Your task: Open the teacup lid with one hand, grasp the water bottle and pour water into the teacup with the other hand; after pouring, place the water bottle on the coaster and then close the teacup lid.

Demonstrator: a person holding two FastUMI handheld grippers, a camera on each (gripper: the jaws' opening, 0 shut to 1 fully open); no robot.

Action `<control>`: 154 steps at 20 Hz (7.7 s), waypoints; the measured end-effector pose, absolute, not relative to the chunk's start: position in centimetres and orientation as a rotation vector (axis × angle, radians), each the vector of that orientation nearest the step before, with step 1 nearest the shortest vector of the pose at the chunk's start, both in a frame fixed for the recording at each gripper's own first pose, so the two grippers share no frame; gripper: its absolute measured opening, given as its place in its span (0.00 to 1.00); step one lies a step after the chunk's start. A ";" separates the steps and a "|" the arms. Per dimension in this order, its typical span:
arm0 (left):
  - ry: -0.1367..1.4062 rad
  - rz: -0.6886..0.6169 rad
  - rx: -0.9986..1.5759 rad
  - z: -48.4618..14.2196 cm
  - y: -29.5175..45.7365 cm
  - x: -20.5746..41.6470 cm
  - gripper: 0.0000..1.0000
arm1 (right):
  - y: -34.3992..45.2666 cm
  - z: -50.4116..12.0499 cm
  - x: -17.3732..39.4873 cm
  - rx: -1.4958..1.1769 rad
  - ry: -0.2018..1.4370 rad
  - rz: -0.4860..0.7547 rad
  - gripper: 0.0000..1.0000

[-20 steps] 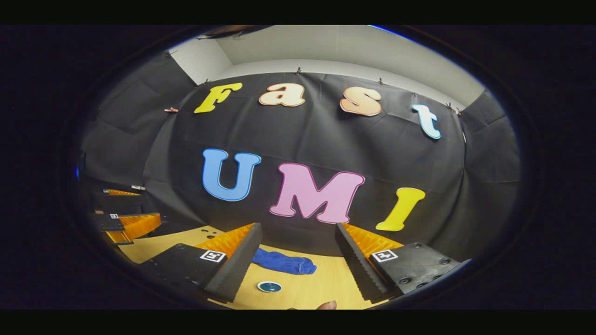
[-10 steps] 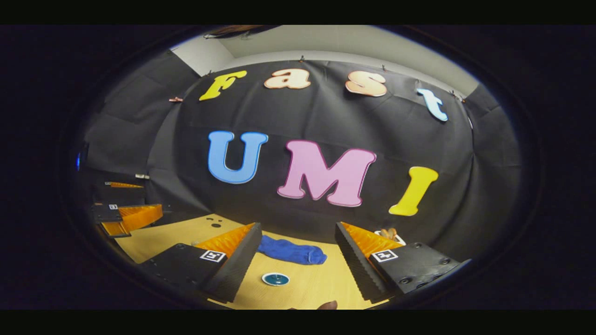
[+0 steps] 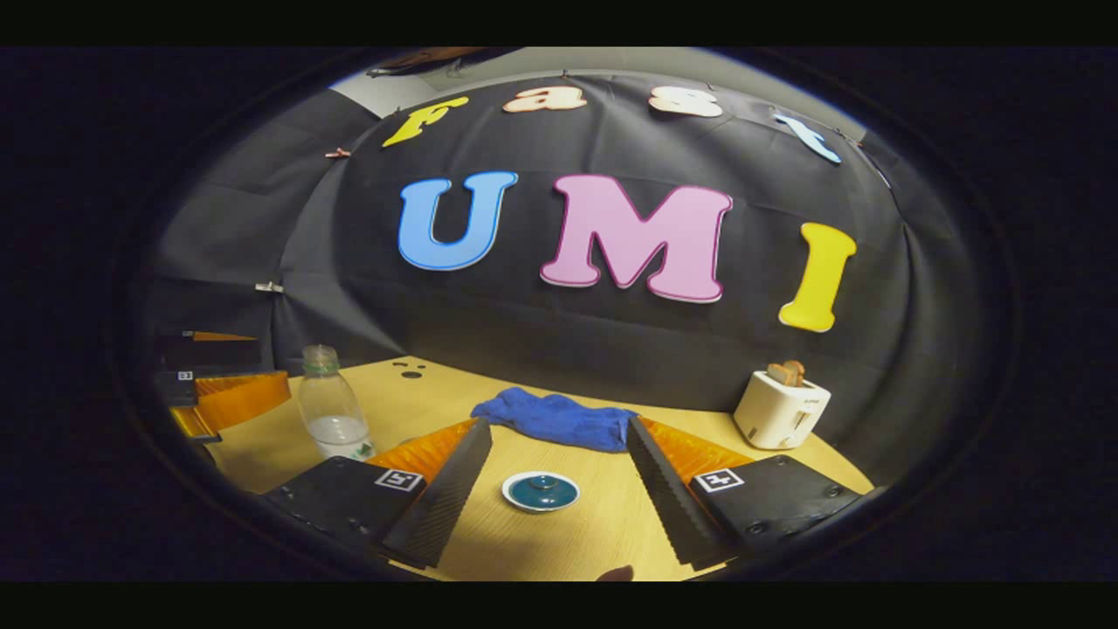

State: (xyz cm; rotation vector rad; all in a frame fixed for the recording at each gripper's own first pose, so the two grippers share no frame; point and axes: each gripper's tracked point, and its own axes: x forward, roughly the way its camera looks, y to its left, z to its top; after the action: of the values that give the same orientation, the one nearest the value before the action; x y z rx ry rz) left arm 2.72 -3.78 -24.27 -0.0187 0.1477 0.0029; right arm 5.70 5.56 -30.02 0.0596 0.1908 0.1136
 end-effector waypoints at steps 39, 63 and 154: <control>0.269 -0.021 -0.053 -34.3 -6.8 6.6 0.96 | 0.0 -35.4 10.0 0.066 0.266 0.106 0.27; 0.534 -0.215 0.952 -36.3 -6.7 12.0 0.76 | -9.4 -36.2 7.1 0.061 0.254 0.005 0.27; 0.273 -0.280 0.350 -32.1 -12.4 18.9 0.76 | -11.6 -34.7 6.4 0.070 0.194 -0.022 0.22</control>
State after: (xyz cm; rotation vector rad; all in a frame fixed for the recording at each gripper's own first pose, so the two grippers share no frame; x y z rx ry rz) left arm 18.93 -12.41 -32.06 0.3505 0.2733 -0.2800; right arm 6.43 -11.56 -34.67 0.0702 0.1938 -0.0216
